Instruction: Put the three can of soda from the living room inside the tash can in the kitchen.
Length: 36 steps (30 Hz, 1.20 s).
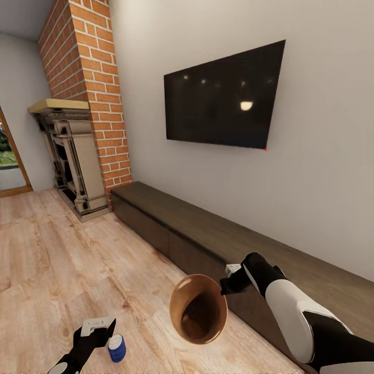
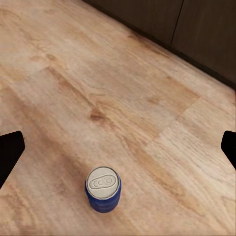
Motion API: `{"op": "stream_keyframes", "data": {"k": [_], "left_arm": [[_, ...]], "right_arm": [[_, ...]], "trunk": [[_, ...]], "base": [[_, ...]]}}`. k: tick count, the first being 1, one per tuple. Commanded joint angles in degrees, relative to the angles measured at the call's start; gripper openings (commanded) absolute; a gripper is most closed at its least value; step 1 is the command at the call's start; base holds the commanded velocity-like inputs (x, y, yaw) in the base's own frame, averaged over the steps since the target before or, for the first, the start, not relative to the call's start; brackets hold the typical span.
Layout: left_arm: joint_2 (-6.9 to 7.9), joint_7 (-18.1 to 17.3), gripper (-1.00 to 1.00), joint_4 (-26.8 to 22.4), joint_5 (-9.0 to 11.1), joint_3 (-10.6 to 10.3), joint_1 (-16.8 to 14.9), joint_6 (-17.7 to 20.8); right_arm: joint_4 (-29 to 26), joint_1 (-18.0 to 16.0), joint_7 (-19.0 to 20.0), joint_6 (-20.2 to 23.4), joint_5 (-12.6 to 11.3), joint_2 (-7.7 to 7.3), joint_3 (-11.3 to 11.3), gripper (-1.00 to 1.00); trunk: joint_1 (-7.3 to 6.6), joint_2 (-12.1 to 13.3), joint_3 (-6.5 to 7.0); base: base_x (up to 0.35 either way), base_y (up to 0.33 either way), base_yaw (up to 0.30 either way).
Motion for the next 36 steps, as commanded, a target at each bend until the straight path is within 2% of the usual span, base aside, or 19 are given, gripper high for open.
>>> {"op": "stream_keyframes", "data": {"k": [1,9,11,16,24,28,36], "left_arm": [[0.0,0.53,1.0,0.02,-0.02,-0.02,-0.01,-0.07],[-0.03,1.35,1.0,1.98,0.05,-0.06,-0.04,-0.87],[-0.07,1.7,1.0,2.68,0.06,-0.09,-0.06,-2.35],[-1.01,5.53,1.0,6.2,0.0,-0.31,-0.09,-10.07],[-1.64,7.26,1.0,8.38,-0.43,-0.7,-0.1,-13.92],[-1.7,7.38,1.0,8.47,-0.59,-0.73,-0.15,-14.79],[-1.87,7.42,1.0,8.47,-0.65,-0.75,-0.13,-14.96]], "right_arm": [[0.0,-0.02,0.25,0.53,-1.79,0.04,-0.47,-1.0],[0.03,-0.04,0.25,0.53,-1.75,0.08,-0.47,-1.0],[0.05,-0.04,0.25,0.53,-1.75,0.09,-0.47,-1.0],[0.08,-0.01,0.25,0.53,-1.74,0.1,-0.47,-1.0],[0.08,0.03,0.25,0.53,-1.74,0.56,-0.47,-1.0],[0.08,0.05,0.23,0.53,-1.74,0.84,-0.47,-1.0],[0.08,0.05,0.18,0.53,-1.69,0.98,-0.46,-1.0]], "trunk": [[0.22,-0.42,-0.17],[1.98,-3.63,-1.61],[2.42,-4.43,-1.97],[3.51,-6.44,-2.87],[5.27,-9.65,-4.3],[6.15,-11.25,-5.02],[6.15,-11.25,-5.02]], "base": [[0.0,0.0,0.0],[0.0,0.0,0.0],[0.0,0.0,0.0],[0.0,0.0,0.0],[0.0,0.0,0.0],[0.0,0.0,0.0],[-0.006,0.0,0.0]]}}
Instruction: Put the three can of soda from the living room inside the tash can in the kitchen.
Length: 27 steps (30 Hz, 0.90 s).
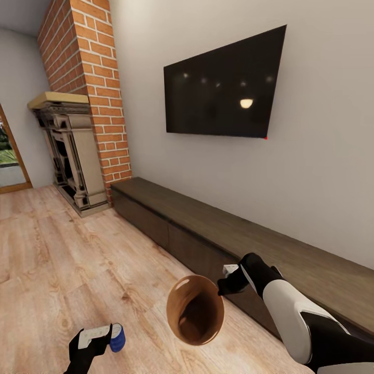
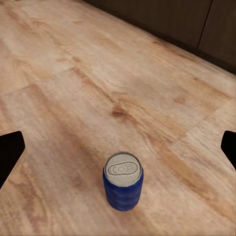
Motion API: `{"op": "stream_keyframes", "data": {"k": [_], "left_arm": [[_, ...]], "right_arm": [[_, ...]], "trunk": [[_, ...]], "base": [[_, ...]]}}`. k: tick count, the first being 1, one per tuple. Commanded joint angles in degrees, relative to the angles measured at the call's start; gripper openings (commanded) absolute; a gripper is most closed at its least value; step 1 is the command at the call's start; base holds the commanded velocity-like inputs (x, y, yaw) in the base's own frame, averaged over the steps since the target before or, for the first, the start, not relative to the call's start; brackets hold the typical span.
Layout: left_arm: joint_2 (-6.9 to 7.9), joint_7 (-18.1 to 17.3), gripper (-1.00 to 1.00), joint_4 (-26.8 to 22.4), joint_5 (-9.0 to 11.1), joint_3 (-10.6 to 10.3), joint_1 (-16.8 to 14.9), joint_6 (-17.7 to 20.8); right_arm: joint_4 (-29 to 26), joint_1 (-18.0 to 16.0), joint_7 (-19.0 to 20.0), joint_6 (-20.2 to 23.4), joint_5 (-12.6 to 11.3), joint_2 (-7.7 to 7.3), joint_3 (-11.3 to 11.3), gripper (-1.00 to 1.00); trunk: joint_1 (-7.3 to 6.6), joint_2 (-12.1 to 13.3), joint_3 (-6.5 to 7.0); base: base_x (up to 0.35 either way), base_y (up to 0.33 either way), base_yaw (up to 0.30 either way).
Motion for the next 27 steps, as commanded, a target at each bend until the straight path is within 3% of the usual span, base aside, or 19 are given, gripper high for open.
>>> {"op": "stream_keyframes", "data": {"k": [1,20,27], "left_arm": [[0.0,0.0,1.0,0.01,0.02,0.0,0.01,-0.01],[-0.02,0.0,1.0,-0.02,0.07,0.01,0.03,-0.07],[-0.02,0.0,1.0,0.0,0.08,0.0,0.03,0.04]], "right_arm": [[0.01,-0.02,0.25,0.52,-1.68,0.01,-0.45,-1.0],[0.01,-0.02,0.26,0.52,-1.65,0.08,-0.43,-1.0],[0.01,-0.02,0.25,0.52,-1.65,0.17,-0.4,-1.0]], "trunk": [[-0.01,-0.01,0.01],[-0.01,-0.01,0.01],[-0.01,-0.01,0.01]], "base": [[-0.039,0.0,0.0],[-0.005,0.0,0.0],[0.24,0.0,0.0]]}}
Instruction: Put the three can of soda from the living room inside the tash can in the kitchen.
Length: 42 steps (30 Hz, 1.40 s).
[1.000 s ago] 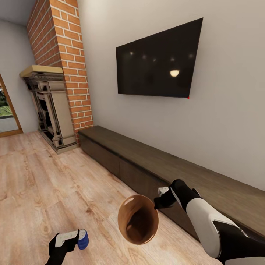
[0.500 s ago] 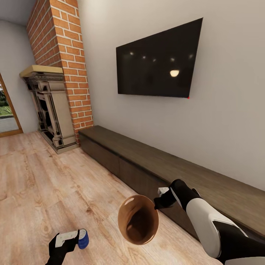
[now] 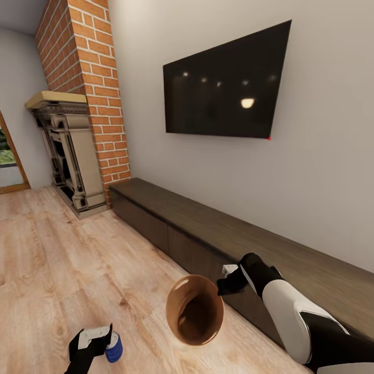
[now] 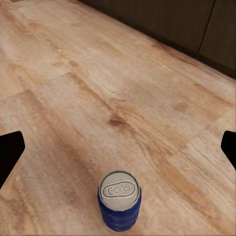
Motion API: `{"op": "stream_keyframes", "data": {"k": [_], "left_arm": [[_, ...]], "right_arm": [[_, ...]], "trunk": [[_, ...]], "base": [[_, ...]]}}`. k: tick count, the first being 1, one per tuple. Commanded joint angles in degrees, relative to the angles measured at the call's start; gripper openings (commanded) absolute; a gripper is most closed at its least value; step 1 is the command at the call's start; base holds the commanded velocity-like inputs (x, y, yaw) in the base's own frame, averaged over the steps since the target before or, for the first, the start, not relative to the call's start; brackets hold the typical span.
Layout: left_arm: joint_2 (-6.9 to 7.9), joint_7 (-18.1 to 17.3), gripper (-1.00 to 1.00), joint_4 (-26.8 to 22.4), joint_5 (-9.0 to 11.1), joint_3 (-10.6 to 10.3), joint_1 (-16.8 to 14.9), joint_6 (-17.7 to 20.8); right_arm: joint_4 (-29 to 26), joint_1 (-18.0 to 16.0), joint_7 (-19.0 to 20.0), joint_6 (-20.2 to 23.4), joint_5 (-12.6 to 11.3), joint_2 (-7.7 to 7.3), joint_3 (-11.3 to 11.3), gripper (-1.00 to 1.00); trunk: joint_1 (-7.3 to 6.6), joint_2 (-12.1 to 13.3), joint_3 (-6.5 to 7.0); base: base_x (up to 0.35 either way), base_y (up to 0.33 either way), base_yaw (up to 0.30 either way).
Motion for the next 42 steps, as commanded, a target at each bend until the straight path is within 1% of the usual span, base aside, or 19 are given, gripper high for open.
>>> {"op": "stream_keyframes", "data": {"k": [1,7,18,22,23,25,26,29,30,33,35,38,40,42], "left_arm": [[0.0,0.0,1.0,0.01,0.0,0.0,0.0,0.0],[0.0,0.0,1.0,0.01,0.0,0.07,0.0,-0.06],[0.0,0.08,1.0,-0.01,0.06,0.14,0.0,-0.07],[0.0,0.05,1.0,0.0,0.08,0.15,0.0,-0.04],[0.0,0.05,1.0,0.0,0.07,0.16,0.0,-0.02],[0.0,0.03,1.0,0.0,0.06,0.16,0.0,-0.01],[0.0,0.02,1.0,0.01,0.03,0.13,0.0,-0.01],[0.0,0.01,1.0,0.01,0.02,0.11,0.0,0.0],[0.0,0.0,1.0,0.01,0.01,0.1,0.0,-0.01],[0.0,0.0,1.0,0.02,-0.01,0.09,0.0,-0.01],[0.0,0.0,1.0,0.03,0.0,0.09,0.0,-0.04],[0.0,0.0,1.0,0.02,0.0,0.09,0.0,-0.06],[0.0,0.0,1.0,0.01,0.0,0.09,0.0,-0.07],[0.0,0.0,1.0,0.01,0.0,0.09,0.0,-0.07]], "right_arm": [[0.0,-0.02,0.22,0.44,-1.51,0.02,-0.39,-1.0],[0.0,-0.02,0.21,0.44,-1.51,0.03,-0.41,-1.0],[0.1,-0.02,0.28,0.61,-1.68,0.11,-0.42,-1.0],[0.01,-0.12,0.86,2.9,-1.7,0.79,-0.29,-1.0],[-0.19,-0.45,1.71,4.56,-1.69,1.07,-0.15,-1.0],[-0.32,-1.27,3.04,6.22,-1.69,1.17,0.0,-1.0],[-0.39,-2.66,5.64,8.44,-1.68,1.15,0.14,-1.0],[-0.45,-3.52,8.4,10.29,-1.62,1.12,0.48,-1.0],[-0.51,-4.14,9.95,11.31,-1.6,1.09,1.08,-1.0],[-0.47,-6.0,12.37,11.31,-1.64,0.86,2.3,-1.0],[-0.25,-7.91,15.53,11.31,-1.68,0.06,2.88,-1.0],[-0.22,-8.95,18.91,11.31,-1.6,-0.81,3.12,-1.0],[-0.26,-9.79,22.37,11.31,-1.49,-2.25,3.74,-1.0],[-0.3,-10.09,23.66,11.31,-1.46,-2.87,4.63,-1.0]], "trunk": [[0.0,0.0,0.01],[0.0,0.0,0.01],[0.0,0.0,0.01],[0.0,0.0,0.01],[0.0,0.0,0.01],[0.0,0.0,0.01],[0.0,0.0,0.01],[0.0,0.0,0.01],[0.0,0.0,0.01],[0.0,0.0,0.01],[0.0,0.0,0.01],[0.0,0.0,0.01],[0.0,0.0,0.01],[0.0,0.0,0.01]], "base": [[0.307,0.0,0.0],[0.191,0.0,0.0],[0.019,0.0,0.0],[0.0,0.0,0.0],[0.0,0.0,0.0],[0.0,0.0,0.0],[0.0,0.0,0.0],[0.0,0.0,0.0],[0.0,0.0,0.0],[0.0,0.0,0.0],[0.0,0.0,0.0],[0.0,0.0,0.0],[0.0,0.0,0.0],[0.0,0.0,0.0]]}}
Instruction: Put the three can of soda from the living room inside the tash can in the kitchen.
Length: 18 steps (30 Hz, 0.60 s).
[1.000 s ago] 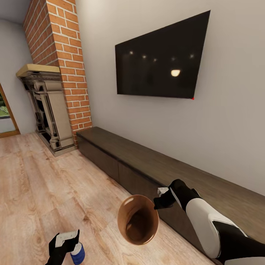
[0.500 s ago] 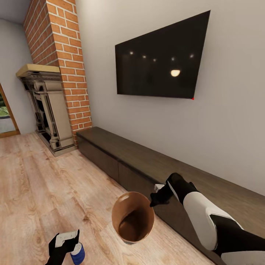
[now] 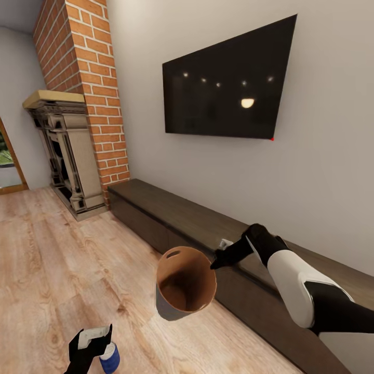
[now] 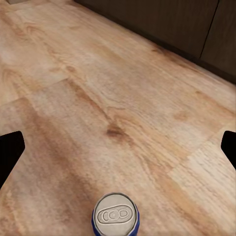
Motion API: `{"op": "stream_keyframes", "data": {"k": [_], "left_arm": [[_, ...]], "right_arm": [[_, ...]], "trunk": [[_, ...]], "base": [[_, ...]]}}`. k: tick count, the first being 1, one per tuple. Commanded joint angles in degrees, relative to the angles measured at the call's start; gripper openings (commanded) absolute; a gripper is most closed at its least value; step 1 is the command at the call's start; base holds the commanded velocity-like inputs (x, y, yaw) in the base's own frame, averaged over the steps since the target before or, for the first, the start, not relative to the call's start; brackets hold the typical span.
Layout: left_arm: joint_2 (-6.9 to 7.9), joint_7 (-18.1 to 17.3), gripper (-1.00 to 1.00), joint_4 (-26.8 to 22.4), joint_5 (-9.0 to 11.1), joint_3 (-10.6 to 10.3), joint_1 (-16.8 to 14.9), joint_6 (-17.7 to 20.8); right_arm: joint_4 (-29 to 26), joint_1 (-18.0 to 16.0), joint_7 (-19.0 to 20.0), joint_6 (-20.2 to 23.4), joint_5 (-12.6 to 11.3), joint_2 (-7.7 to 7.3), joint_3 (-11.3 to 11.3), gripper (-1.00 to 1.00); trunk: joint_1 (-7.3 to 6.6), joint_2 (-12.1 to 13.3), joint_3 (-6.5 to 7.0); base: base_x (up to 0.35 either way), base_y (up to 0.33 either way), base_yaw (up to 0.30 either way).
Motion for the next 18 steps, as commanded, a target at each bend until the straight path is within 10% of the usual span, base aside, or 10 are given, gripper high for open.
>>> {"op": "stream_keyframes", "data": {"k": [1,18], "left_arm": [[0.0,0.0,1.0,0.01,0.0,0.0,0.0,0.0],[0.0,0.0,1.0,0.09,-0.09,0.0,0.0,0.01]], "right_arm": [[-0.02,-0.08,0.52,0.51,-1.15,-0.15,-0.11,-1.0],[0.03,-0.28,1.8,0.51,-1.12,-0.88,1.04,-1.0]], "trunk": [[0.0,0.0,0.0],[1.79,-2.94,-3.47]], "base": [[0.0,0.0,0.0],[0.0,0.0,0.0]]}}
